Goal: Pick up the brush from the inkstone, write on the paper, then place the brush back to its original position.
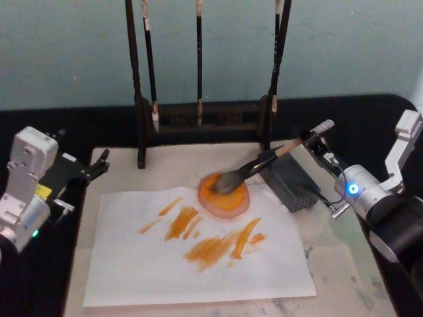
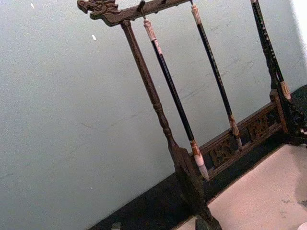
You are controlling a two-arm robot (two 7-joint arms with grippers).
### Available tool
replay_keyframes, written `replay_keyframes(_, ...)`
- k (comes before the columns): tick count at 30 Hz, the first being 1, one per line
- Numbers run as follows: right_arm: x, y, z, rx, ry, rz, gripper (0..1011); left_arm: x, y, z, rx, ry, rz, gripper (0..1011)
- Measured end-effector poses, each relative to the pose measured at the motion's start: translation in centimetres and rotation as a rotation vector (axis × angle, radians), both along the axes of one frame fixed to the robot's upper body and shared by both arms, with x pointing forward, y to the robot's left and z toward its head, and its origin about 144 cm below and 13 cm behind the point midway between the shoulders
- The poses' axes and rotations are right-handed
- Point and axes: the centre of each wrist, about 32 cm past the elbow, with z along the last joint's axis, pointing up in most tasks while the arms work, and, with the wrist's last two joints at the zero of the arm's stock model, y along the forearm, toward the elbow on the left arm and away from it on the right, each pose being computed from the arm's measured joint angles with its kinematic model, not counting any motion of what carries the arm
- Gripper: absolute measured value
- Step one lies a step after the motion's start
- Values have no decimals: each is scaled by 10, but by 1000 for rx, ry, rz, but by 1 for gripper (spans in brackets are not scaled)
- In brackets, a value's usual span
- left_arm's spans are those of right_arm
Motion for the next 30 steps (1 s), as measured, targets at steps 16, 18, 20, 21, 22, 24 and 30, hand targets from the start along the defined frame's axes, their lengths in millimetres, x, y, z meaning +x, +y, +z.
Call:
replay_keyframes(16, 0, 0, 0, 0, 0, 0, 156, 0, 0, 0, 0, 0, 0, 1001)
replay_keyframes(18, 0, 0, 0, -2, -2, 1, 156, 0, 0, 0, 0, 0, 0, 1001)
replay_keyframes(20, 0, 1, 2, -3, -10, 2, 156, 0, 0, 0, 0, 0, 0, 1001)
replay_keyframes(21, 0, 1, 2, -3, -14, 3, 156, 0, 0, 0, 0, 0, 0, 1001)
replay_keyframes(22, 0, 2, 3, -2, -18, 3, 156, 0, 0, 0, 0, 0, 0, 1001)
replay_keyframes(24, 0, 3, 6, 1, -30, 6, 156, 0, 0, 0, 0, 0, 0, 1001)
replay_keyframes(30, -1, 6, 15, 0, -71, 16, 156, 0, 0, 0, 0, 0, 0, 1001)
